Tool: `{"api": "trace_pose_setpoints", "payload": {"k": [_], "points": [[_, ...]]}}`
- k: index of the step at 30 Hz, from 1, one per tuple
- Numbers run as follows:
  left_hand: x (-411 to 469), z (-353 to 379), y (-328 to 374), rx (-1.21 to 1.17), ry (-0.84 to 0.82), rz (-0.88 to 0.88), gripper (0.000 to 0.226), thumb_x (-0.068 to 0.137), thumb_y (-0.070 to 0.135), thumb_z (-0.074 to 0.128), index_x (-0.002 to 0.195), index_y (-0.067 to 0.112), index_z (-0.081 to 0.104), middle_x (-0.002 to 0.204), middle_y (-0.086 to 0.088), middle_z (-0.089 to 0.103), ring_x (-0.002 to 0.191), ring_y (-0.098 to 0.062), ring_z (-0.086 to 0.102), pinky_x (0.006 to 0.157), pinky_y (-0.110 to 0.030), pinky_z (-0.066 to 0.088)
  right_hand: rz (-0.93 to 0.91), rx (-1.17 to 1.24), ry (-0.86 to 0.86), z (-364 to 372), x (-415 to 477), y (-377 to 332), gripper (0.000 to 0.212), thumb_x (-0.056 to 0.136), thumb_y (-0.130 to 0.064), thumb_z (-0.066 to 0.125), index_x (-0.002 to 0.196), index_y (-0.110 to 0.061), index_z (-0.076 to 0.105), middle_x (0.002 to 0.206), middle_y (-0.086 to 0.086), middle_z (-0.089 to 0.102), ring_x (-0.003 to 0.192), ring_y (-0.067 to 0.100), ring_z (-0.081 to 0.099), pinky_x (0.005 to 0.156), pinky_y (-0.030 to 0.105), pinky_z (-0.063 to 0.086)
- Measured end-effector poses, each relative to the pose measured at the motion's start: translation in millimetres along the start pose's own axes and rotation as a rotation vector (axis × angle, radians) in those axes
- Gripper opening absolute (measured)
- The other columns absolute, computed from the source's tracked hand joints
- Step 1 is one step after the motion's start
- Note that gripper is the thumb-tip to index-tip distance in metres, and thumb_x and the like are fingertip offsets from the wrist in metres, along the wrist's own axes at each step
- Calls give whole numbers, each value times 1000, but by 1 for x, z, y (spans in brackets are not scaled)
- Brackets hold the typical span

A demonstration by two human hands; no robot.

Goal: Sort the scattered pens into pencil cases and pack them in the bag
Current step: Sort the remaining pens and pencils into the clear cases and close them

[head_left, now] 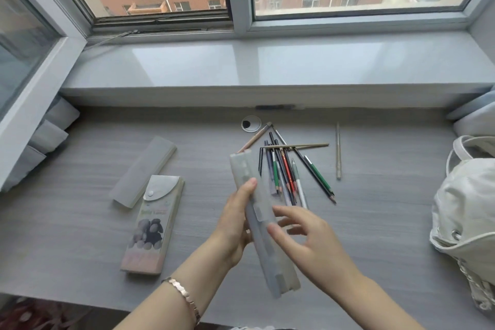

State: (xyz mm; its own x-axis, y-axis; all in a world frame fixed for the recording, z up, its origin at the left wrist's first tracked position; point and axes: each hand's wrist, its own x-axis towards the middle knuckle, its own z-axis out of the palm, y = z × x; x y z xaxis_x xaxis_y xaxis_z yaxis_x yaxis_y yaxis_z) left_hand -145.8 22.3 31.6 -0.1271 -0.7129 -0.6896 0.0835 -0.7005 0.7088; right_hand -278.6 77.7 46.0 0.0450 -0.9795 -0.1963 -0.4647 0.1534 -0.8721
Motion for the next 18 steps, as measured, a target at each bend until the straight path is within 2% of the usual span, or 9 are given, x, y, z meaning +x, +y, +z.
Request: {"api": "trace_pose_setpoints", "payload": {"k": [2, 4, 6, 7, 9, 12, 15, 17, 18], "points": [[-3, 0, -5, -80, -22, 1, 78, 62, 63, 63, 120, 12, 56, 103, -14, 68, 89, -28, 68, 72, -39, 55, 80, 44, -37, 0, 6, -1, 46, 78, -48, 64, 120, -31, 55, 113, -18, 57, 101, -3, 55, 89, 24, 48], [-5, 6, -10, -104, 20, -14, 82, 62, 65, 63, 122, 11, 55, 110, -18, 67, 90, -29, 69, 67, -35, 56, 97, 32, -112, 5, 9, -3, 56, 76, -57, 56, 126, -33, 51, 115, -14, 60, 103, 0, 57, 89, 26, 49], [-5, 9, -13, -118, 98, -10, 69, 71, 59, 62, 120, 11, 57, 110, -16, 67, 82, -24, 69, 54, -26, 53, 72, -77, -112, 10, 10, -7, 37, 85, -48, 49, 116, -29, 55, 102, -8, 67, 94, 9, 60, 82, 29, 49], [-4, 10, -16, -122, 142, -1, 59, 77, 53, 61, 118, 12, 57, 107, -12, 68, 80, -22, 67, 54, -26, 51, 56, -149, -86, 12, 9, -8, 28, 90, -43, 45, 107, -24, 56, 94, -2, 68, 89, 16, 61, 75, 31, 47], [-5, 11, -20, -120, 200, 27, 45, 81, 43, 63, 114, 15, 55, 103, -7, 68, 86, -21, 66, 65, -30, 52, 17, -242, -58, 16, 8, -6, 22, 93, -37, 40, 92, -17, 49, 79, 4, 62, 75, 25, 55, 62, 34, 39], [-9, 8, -23, -74, 224, 84, 39, 82, 38, 63, 113, 16, 56, 102, -7, 69, 90, -24, 67, 71, -34, 52, -42, -248, -79, 16, 8, 1, 16, 94, -34, 41, 88, -19, 44, 62, -5, 48, 59, 19, 44, 49, 27, 27], [-11, 1, -19, -72, 115, 136, 43, 83, 43, 58, 113, 12, 61, 105, -14, 71, 91, -28, 69, 69, -35, 55, -37, -118, -74, 7, 10, 12, 15, 90, -38, 49, 93, -24, 54, 60, -7, 54, 54, 6, 49, 52, 20, 35], [-11, -7, -14, -153, -1, 121, 52, 80, 51, 50, 109, 10, 66, 104, -15, 71, 93, -29, 69, 79, -40, 54, 54, 63, 17, 0, 14, 21, 13, 87, -40, 50, 86, -30, 58, 71, -2, 67, 65, 5, 64, 64, 27, 51], [-11, -11, -11, -190, -32, 100, 53, 83, 52, 43, 106, 11, 67, 103, -15, 72, 93, -29, 69, 82, -41, 52, 112, 175, 59, -4, 17, 26, 13, 90, -37, 50, 83, -29, 58, 74, 2, 70, 68, 11, 68, 66, 33, 55]]}}
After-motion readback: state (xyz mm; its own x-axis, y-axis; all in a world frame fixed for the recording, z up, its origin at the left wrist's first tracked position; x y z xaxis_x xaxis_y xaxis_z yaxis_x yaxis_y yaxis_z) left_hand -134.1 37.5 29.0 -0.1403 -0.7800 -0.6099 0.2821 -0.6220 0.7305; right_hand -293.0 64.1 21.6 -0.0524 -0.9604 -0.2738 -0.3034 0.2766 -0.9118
